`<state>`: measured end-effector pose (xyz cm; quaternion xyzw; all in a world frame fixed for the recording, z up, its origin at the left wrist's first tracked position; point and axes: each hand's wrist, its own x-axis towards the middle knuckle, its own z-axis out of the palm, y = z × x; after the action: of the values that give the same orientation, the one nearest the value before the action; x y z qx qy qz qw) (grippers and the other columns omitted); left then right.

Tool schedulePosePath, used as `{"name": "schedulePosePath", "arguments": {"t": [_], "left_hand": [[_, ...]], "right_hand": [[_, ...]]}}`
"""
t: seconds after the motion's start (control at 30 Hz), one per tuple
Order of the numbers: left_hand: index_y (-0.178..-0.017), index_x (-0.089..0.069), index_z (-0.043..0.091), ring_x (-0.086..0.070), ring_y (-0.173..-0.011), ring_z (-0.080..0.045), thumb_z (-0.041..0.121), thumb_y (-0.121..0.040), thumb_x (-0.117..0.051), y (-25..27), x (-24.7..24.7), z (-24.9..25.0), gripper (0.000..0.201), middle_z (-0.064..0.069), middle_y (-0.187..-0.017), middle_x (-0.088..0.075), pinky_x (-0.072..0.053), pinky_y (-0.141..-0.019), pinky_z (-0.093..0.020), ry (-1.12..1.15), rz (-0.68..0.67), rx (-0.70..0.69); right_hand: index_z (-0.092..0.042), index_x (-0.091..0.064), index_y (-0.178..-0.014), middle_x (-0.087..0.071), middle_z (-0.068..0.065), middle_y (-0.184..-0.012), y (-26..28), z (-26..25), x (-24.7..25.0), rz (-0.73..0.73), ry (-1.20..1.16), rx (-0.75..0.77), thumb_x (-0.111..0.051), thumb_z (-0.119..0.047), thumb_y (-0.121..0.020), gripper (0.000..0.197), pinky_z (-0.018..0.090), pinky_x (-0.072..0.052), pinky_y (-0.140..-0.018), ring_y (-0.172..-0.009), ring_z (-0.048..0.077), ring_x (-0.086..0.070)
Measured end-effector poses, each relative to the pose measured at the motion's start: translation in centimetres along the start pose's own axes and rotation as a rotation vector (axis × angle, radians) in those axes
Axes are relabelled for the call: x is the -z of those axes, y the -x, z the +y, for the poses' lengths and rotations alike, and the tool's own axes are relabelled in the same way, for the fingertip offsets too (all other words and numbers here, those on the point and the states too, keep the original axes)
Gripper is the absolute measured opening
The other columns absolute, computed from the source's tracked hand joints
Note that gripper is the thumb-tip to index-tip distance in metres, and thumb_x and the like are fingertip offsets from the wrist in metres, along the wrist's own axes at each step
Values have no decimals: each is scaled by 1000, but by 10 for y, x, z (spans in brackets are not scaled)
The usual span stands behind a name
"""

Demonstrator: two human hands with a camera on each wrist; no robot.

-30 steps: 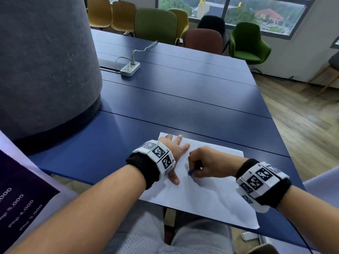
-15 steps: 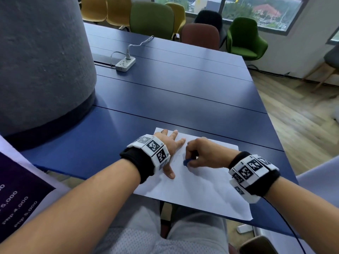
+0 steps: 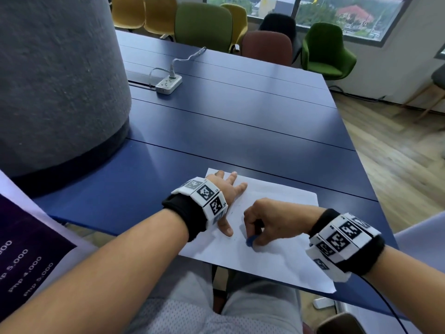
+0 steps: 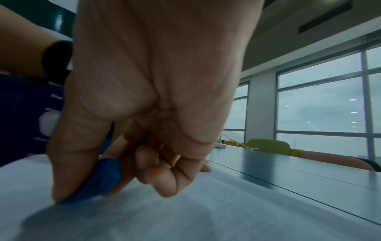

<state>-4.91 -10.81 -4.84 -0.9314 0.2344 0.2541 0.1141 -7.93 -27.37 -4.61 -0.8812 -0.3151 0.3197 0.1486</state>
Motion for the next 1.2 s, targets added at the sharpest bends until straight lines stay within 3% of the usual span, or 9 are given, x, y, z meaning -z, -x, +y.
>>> {"name": "schedulePosePath", "arguments": {"t": [0.13,0.27,0.43,0.6,0.73,0.9,1.03,1.17,1.2], "left_hand": [[-155,11,30,3,-149,-39,65,-61,-80,1,1,2,136,-5,-164,14,-17,-118,-48,-9,3,-7],[-155,11,29,3,-149,-38,65,-61,-80,2,1,3,136,-5,-164,13,-17,-117,-48,-11,3,3],[-156,9,29,-1,-149,-37,63,-63,-80,5,2,3,133,-6,-164,11,-20,-116,-46,-18,23,-14],[-156,10,29,2,-149,-38,65,-61,-81,3,1,1,136,-6,-164,13,-17,-118,-46,-8,10,-8],[-156,10,28,2,-149,-38,64,-63,-80,5,2,2,134,-6,-164,13,-17,-118,-45,-12,13,-16],[-156,10,28,4,-149,-37,64,-62,-81,4,3,2,135,-6,-164,14,-17,-118,-46,1,2,-8],[-156,10,29,2,-149,-37,63,-64,-80,6,3,1,133,-5,-164,14,-19,-117,-45,0,12,-18],[-156,10,29,1,-149,-37,63,-63,-80,5,3,1,134,-6,-164,13,-18,-117,-44,-9,15,-15],[-156,9,29,0,-149,-37,63,-63,-80,6,3,1,133,-6,-164,12,-19,-117,-44,-11,16,-15]], "right_hand": [[-31,-58,-66,-60,-13,-70,-8,3,6,211,-14,-45,-79,-19,-75,25,17,-41,-59,-59,4,-53],[-24,-66,-73,-64,-11,-71,-1,-5,2,6,-13,-28,-79,-21,-73,14,14,-41,-57,-59,4,-54],[-17,-64,-69,-60,-12,-65,-8,7,12,294,-57,-53,-79,-15,-73,15,17,-40,-57,-57,4,-51],[-21,-67,-73,-61,-16,-62,8,-5,3,-66,-46,-42,-81,-16,-72,14,11,-40,-55,-56,-1,-54],[-23,-66,-70,-62,-11,-67,4,7,5,179,-63,-80,-80,-20,-71,15,19,-43,-59,-58,5,-52],[-17,-71,-78,-64,-14,-66,11,-2,2,-67,-84,-45,-80,-16,-72,11,10,-39,-55,-56,0,-53],[-19,-67,-71,-59,-12,-60,-2,9,11,231,-62,-95,-79,-17,-72,12,15,-38,-55,-53,1,-50],[-17,-71,-75,-71,-8,-74,-2,3,16,-35,-69,-103,-81,-18,-71,11,18,-44,-58,-57,-1,-54],[-19,-70,-73,-71,-8,-73,-4,3,21,-15,-46,-106,-81,-19,-72,10,18,-44,-58,-56,-2,-54]]}}
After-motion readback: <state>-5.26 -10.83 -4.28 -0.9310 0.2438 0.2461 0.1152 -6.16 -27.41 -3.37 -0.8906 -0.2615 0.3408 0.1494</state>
